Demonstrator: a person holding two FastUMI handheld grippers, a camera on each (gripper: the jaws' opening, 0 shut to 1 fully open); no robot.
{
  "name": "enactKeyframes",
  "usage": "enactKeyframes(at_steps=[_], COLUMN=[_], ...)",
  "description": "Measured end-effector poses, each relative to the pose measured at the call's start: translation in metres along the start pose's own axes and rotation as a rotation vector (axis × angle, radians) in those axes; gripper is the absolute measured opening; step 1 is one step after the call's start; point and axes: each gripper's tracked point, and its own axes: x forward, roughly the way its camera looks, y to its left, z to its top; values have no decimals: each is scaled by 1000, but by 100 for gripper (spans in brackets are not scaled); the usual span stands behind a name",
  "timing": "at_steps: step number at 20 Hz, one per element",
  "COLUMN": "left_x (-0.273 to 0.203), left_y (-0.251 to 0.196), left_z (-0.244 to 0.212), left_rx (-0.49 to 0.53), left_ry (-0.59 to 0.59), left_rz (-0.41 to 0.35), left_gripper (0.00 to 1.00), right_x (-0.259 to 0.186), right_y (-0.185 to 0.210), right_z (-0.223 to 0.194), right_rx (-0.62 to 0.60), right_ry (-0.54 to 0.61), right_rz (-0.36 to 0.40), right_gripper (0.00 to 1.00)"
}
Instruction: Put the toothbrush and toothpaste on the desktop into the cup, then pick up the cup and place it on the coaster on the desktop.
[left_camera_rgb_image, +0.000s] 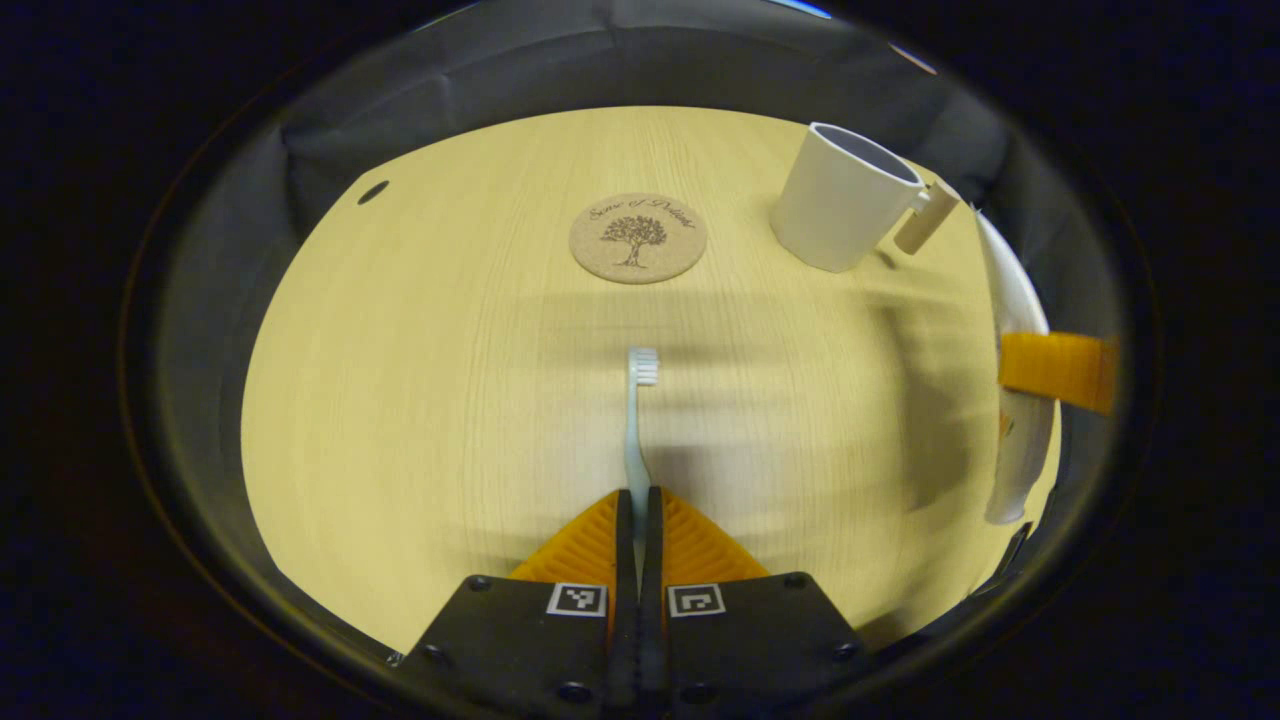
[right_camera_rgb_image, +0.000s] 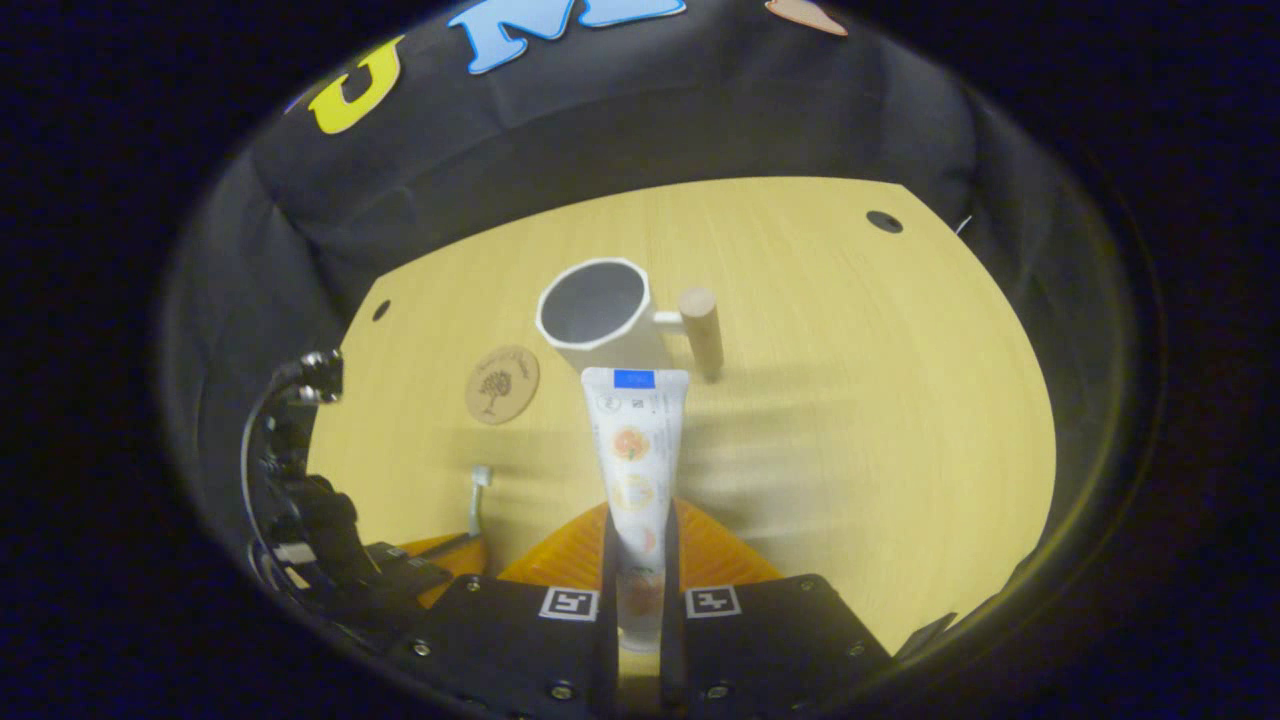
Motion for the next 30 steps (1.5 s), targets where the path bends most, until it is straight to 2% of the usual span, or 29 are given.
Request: enactKeyframes(at_steps=[5,7,10,15,20,27,30], left_x=[0,0,-5,-36,-87,-166,-184], left_y=[0,1,9,18,16,27,30], left_z=[1,2,6,38,83,120,137], left_rx=[-11,-30,-64,-33,-14,-100,-85], left_ry=[-13,-30,-68,-233,-405,-556,-609], left_rz=[-2,-2,-4,25,42,79,114], left_gripper=[9,6,8,8,8,8,8], right_x=[-19,-21,-22,-8,15,45,49], right_y=[26,35,40,44,42,48,53], right_z=[82,118,148,184,200,194,187], right_rx=[18,14,3,35,55,1,-41], right_ry=[-230,-333,-416,-461,-496,-487,-479], right_rz=[69,91,99,108,115,86,80], right_gripper=[17,17,17,17,17,17,19])
